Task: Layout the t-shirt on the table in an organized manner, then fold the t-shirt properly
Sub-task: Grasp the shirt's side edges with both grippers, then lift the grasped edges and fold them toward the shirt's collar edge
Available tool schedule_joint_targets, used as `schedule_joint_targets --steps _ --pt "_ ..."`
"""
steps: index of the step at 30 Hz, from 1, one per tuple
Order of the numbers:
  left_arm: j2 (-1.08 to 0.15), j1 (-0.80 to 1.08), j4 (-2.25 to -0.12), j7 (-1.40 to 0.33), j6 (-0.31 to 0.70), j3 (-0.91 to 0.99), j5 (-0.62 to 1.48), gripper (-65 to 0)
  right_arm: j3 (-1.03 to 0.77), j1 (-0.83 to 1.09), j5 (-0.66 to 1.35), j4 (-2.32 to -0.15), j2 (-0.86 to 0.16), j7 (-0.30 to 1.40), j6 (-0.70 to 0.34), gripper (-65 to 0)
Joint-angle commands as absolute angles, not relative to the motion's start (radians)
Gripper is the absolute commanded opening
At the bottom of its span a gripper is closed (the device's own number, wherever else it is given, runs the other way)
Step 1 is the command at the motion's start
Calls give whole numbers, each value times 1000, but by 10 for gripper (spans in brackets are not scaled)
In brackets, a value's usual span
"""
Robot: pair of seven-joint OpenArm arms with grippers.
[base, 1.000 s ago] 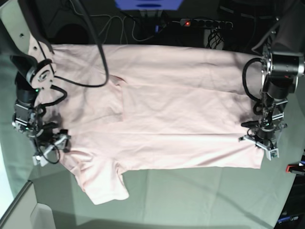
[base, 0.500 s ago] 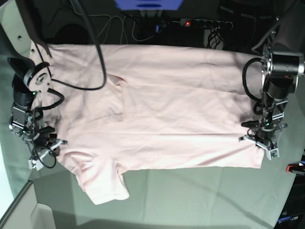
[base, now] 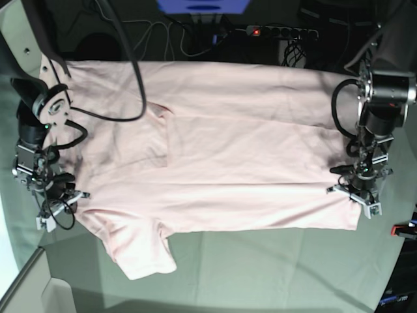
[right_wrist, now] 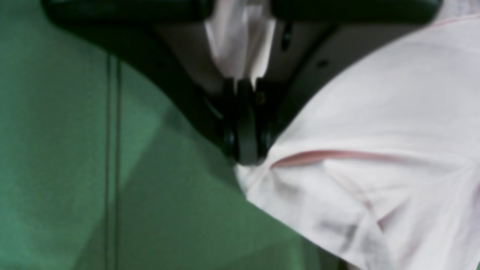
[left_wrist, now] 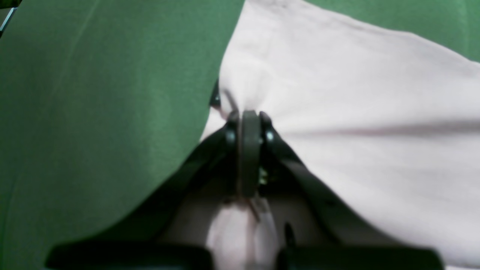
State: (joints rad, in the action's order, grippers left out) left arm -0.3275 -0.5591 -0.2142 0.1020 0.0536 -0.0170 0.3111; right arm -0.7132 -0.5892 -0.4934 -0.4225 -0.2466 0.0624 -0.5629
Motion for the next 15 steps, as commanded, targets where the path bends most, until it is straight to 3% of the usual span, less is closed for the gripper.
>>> schedule_joint_targets --steps 1,4,8,15 --pt "-346 -576 -225 101 41 -16 309 -649 -714 -602 -481 -441 -262 36 -575 -650" --pt "-343 -576 -236 101 41 -15 311 -649 -716 -558 -478 -533 -257 36 -590 -650" --pt "-343 -542 -378 91 41 -15 312 -649 -717 -467 -461 -756 -197 41 -698 -650" --pt "-343 -403 -696 16 33 42 314 -649 -717 -384 -460 -1036 -110 156 -698 -650"
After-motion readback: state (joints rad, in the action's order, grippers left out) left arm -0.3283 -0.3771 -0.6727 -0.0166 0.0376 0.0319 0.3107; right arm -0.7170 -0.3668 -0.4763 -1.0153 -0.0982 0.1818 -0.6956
